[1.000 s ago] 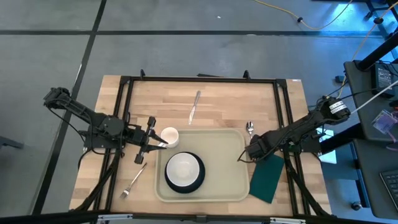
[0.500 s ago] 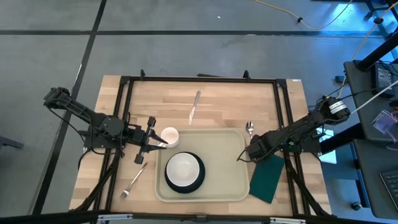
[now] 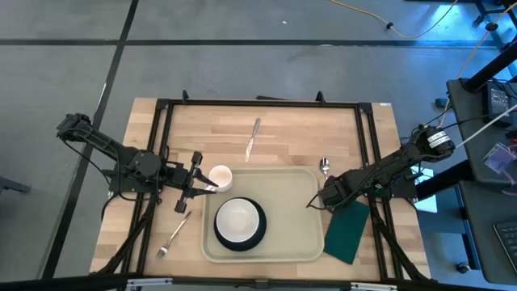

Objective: Set up tray
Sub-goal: Put the folded green napkin on the brown serving tray to the right of the black plate

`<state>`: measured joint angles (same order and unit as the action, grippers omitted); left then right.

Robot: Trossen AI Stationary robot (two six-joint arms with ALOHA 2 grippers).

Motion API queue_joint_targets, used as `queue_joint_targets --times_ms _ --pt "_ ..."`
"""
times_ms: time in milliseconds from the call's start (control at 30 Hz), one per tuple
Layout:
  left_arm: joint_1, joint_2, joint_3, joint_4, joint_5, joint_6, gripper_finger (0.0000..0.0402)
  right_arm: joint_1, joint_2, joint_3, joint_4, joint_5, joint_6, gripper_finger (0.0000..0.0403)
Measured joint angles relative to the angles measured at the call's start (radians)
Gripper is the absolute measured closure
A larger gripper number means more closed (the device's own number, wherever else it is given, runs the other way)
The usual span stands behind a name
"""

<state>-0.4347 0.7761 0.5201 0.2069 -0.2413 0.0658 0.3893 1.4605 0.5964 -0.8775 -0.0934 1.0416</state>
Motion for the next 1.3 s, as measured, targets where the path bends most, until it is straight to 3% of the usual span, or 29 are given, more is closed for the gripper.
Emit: queue_joint_targets --times_ms 133,400,833,1067,1300 --pt "0.000 0.000 0.000 0.000 0.000 0.000 0.0319 0.000 0.000 0.001 0.002 -0.004 0.001 0.0391" --pt "0.000 0.000 0.000 0.000 0.000 0.000 0.0321 0.014 0.010 0.029 -0.104 -0.055 -0.004 0.0397" --pt "0.000 0.000 0.000 0.000 0.000 0.000 0.0322 0.121 0.005 0.232 -0.206 -0.047 -0.213 0.0401" --pt "0.000 0.000 0.000 0.000 0.000 0.000 0.0318 0.179 0.003 0.388 -0.184 -0.032 -0.256 0.0402" --pt "0.000 0.000 0.000 0.000 0.000 0.000 0.0322 0.206 0.044 0.512 -0.025 0.003 -0.308 0.0403"
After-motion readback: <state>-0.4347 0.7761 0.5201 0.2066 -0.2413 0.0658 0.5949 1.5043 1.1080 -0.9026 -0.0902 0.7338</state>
